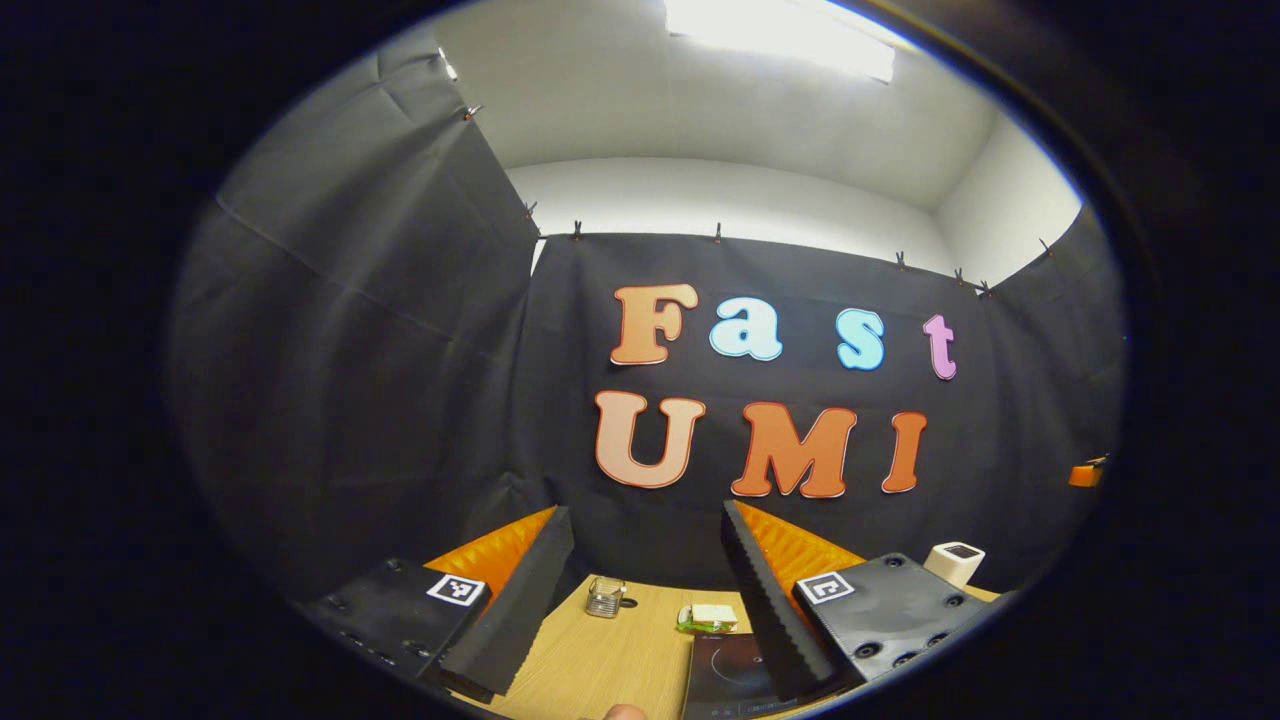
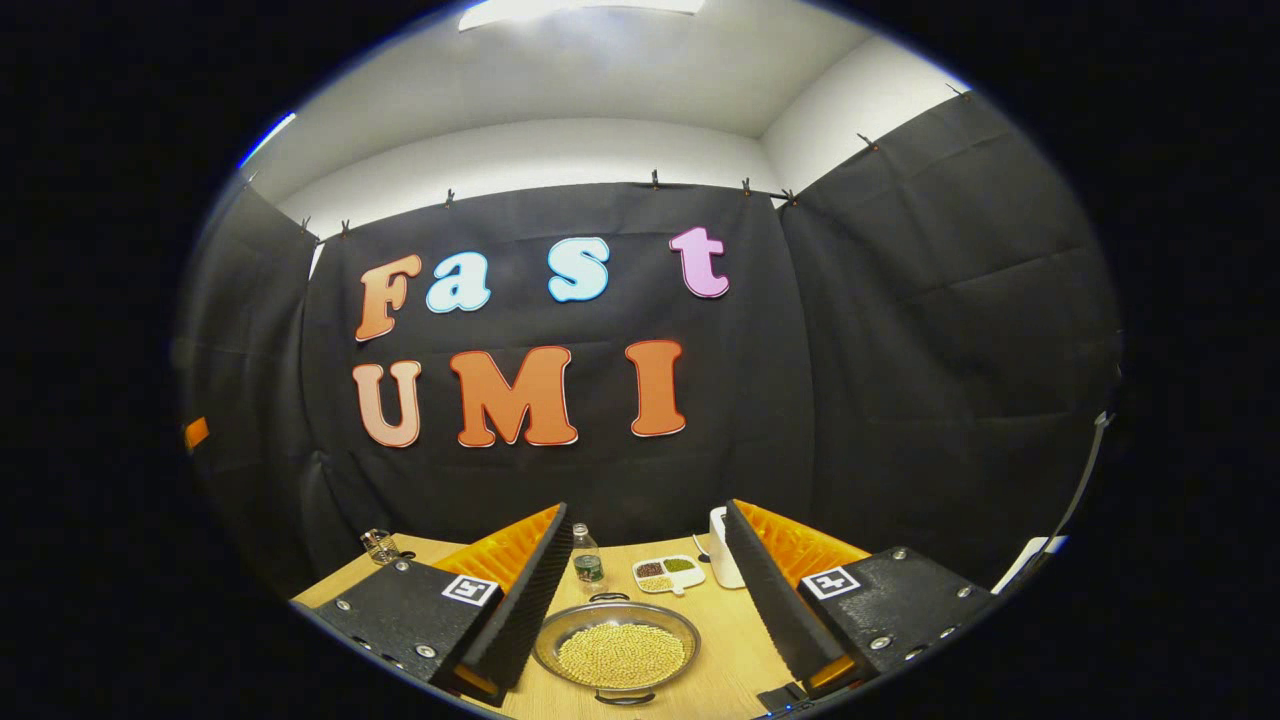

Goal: First push the handle of the pot to place it horizontally, then grasp the pot with both hands and set it on the induction cooktop.

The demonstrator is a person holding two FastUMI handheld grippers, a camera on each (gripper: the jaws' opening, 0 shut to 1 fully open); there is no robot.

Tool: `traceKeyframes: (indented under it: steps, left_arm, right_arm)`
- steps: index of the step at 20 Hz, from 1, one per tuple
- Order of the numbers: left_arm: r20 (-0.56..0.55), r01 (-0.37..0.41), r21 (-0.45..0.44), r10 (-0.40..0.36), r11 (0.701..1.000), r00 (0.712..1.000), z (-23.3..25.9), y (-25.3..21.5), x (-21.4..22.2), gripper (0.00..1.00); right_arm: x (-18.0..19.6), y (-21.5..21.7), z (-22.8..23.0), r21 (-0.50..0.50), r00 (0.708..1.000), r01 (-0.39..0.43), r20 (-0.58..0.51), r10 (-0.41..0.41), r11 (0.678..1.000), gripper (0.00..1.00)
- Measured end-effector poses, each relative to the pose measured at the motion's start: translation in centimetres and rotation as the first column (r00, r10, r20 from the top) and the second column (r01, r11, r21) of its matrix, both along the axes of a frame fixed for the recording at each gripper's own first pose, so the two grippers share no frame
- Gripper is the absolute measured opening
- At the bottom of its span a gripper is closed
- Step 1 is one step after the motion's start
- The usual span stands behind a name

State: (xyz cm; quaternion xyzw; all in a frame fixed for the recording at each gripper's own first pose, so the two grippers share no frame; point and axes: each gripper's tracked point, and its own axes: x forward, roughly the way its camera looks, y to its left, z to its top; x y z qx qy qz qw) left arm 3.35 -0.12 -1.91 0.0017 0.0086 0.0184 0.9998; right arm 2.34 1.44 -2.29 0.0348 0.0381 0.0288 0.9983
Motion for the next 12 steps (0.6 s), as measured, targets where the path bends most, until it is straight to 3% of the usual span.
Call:
traceKeyframes:
  steps: [1,2,5,6,7,8,10,12]
  left_arm:
    - [-0.006,0.003,-0.001,-0.003,1.000,1.000,-0.3,-0.1,0.1,0.97]
    - [-0.011,0.003,-0.003,-0.003,1.000,1.000,-0.4,0.0,0.2,0.98]
    - [-0.022,-0.001,-0.008,0.001,1.000,1.000,-0.7,0.2,0.4,0.98]
    - [-0.024,-0.006,-0.005,0.006,1.000,1.000,-0.9,0.4,0.4,0.98]
    - [-0.021,-0.008,-0.004,0.008,1.000,1.000,-0.9,0.5,0.5,0.98]
    - [-0.017,-0.010,-0.002,0.010,1.000,1.000,-0.7,0.6,0.6,0.98]
    - [-0.008,-0.012,0.000,0.012,1.000,1.000,-0.5,0.7,0.5,0.98]
    - [-0.006,-0.004,0.000,0.004,1.000,1.000,-0.4,0.5,0.5,0.98]
  right_arm:
    - [0.0,0.1,0.0,0.001,1.000,-0.008,-0.001,0.008,1.000,1.00]
    - [0.1,0.4,-0.1,-0.002,1.000,-0.014,-0.003,0.014,1.000,0.95]
    - [0.2,1.1,-0.4,-0.011,0.999,-0.038,-0.002,0.038,0.999,0.94]
    - [0.3,1.4,-0.5,-0.014,0.999,-0.044,-0.003,0.044,0.999,0.87]
    - [0.3,1.7,-0.6,-0.019,0.999,-0.053,-0.003,0.053,0.998,0.85]
    - [0.4,2.0,-0.7,-0.026,0.998,-0.064,-0.004,0.064,0.998,0.72]
    - [0.3,2.6,-1.1,-0.041,0.996,-0.085,-0.014,0.084,0.996,0.73]
    - [0.2,3.3,-1.3,-0.055,0.994,-0.105,-0.021,0.104,0.993,0.60]
